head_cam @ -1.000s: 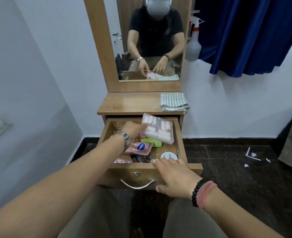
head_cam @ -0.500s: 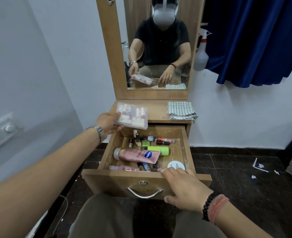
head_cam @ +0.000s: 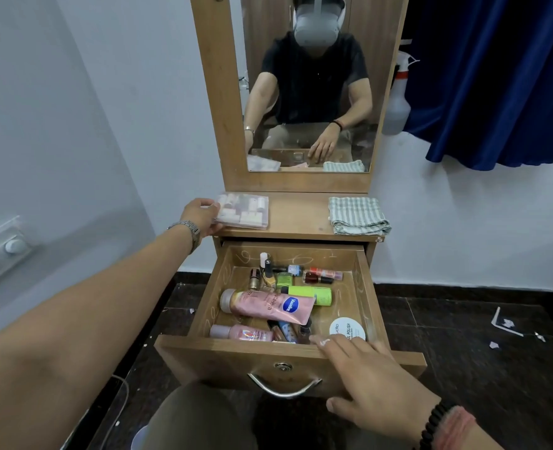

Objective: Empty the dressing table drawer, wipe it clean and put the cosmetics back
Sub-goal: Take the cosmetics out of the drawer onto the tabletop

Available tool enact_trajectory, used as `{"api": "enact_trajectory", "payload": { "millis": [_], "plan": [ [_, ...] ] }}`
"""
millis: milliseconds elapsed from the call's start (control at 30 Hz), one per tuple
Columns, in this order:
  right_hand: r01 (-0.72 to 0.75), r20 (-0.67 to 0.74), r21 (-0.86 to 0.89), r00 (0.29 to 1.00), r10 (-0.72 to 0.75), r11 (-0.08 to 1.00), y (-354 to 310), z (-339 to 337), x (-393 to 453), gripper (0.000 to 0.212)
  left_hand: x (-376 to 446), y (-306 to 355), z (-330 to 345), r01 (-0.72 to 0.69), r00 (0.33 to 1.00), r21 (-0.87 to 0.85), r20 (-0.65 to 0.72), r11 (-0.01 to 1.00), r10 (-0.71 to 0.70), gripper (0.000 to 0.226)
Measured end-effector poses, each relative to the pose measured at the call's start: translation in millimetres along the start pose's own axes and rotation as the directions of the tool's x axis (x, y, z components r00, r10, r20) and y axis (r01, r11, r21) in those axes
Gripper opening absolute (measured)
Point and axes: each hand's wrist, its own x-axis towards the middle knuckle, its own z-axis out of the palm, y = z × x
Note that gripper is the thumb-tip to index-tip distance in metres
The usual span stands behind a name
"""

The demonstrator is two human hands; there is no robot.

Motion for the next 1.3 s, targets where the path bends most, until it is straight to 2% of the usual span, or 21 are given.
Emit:
{"api": "enact_trajectory", "payload": {
  "millis": [67,133,233,433,600,867,1167,1300],
  "plan": [
    [0.0,-0.003,-0.001,1.0,0.0,1.0,0,0,0,0.08,5,-5,-2,-0.044,0.998,0.091,0.048,0.995,0.04,0.051],
    [0.0,-0.004,-0.002,1.0,0.0,1.0,0,0,0,0.079,5,-9,-2,-0.12,0.99,0.256,0.101,0.959,0.097,0.075],
    [-0.003,0.006,-0.008,1.0,0.003,1.0,-1,0,0,0.077,3,-13,1,-0.182,0.982,0.362,0.105,0.914,0.154,0.087],
    [-0.014,0.015,-0.014,1.0,0.014,1.0,-4,-2,0,0.077,0,-17,8,-0.28,0.958,0.416,0.059,0.865,0.282,0.08],
    [-0.014,0.018,-0.022,1.0,0.015,1.0,-4,-1,0,0.079,0,-17,12,-0.295,0.941,0.546,0.025,0.784,0.337,0.069],
    [-0.013,0.008,-0.005,1.0,0.013,1.0,-5,-4,2,0.072,14,-9,18,-0.276,0.937,0.627,0.008,0.728,0.348,0.067],
    [-0.018,-0.038,-0.025,0.999,0.017,1.0,-3,-5,-1,0.073,27,5,21,-0.274,0.939,0.618,0.005,0.737,0.345,0.068],
    [-0.016,-0.012,-0.014,1.0,0.016,1.0,-1,3,1,0.074,36,-6,29,-0.249,0.949,0.648,0.014,0.72,0.315,0.066]
  ]
}}
